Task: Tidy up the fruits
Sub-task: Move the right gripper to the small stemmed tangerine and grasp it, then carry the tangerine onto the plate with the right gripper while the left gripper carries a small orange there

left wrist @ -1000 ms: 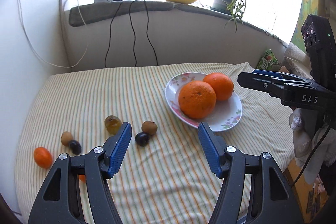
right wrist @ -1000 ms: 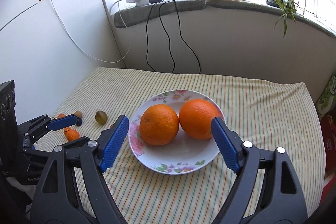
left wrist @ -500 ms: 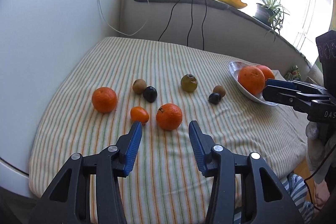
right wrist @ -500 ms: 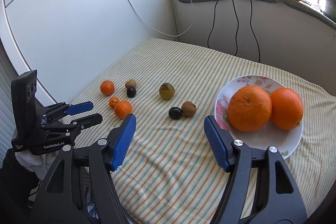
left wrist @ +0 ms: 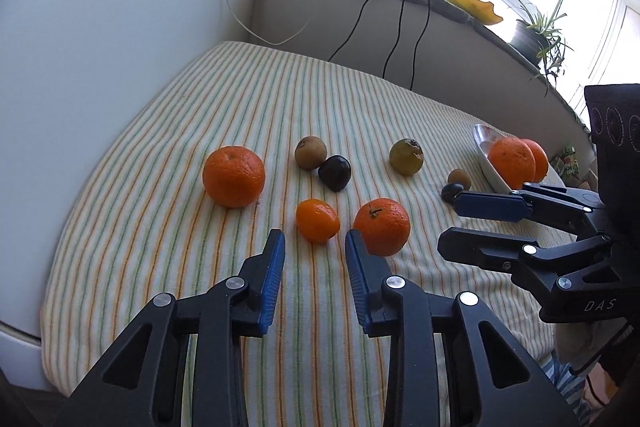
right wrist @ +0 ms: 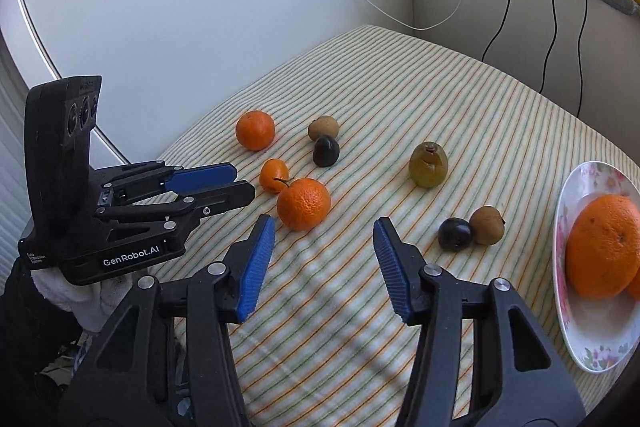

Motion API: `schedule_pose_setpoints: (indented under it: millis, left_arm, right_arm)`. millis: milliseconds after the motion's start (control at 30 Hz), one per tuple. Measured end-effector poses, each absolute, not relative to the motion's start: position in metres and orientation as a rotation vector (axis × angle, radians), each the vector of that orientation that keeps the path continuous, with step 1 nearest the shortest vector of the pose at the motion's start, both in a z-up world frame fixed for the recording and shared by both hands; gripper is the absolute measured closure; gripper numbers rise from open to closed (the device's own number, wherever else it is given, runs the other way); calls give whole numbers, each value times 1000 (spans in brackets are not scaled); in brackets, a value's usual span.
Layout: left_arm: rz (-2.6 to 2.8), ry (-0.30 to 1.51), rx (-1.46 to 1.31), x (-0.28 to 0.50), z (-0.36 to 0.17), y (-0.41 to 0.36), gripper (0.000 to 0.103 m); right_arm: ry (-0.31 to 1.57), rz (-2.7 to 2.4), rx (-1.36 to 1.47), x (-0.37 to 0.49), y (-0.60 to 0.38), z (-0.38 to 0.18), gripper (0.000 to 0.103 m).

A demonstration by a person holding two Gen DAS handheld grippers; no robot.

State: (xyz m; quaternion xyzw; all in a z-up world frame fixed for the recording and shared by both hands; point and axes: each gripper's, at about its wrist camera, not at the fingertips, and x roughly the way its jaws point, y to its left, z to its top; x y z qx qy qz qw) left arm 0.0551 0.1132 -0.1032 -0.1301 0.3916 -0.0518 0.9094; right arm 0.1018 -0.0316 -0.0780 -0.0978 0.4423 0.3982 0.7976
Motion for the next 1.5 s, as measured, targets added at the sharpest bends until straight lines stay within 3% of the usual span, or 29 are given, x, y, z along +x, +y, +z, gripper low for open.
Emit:
schedule_pose_setpoints:
  millis: [533, 667, 900, 967, 1500]
  left_arm:
    - [-140, 848, -317, 71, -108, 118, 73]
    - [-145, 859, -321, 77, -110, 117, 74]
    - [-155, 871, -334, 84, -114, 114, 74]
    - [-143, 870, -337, 85, -115, 115, 79]
    - [-151, 824, -333, 73, -98, 102, 79]
  right_arm:
    - [951, 892, -331, 108, 5, -104, 49]
    - [966, 898, -325, 106, 6, -105, 64]
    - [971, 904, -310, 109, -1, -101, 65]
    - [972, 903, -299, 109, -3, -100, 65]
    - [939, 867, -228, 105, -41, -82, 65]
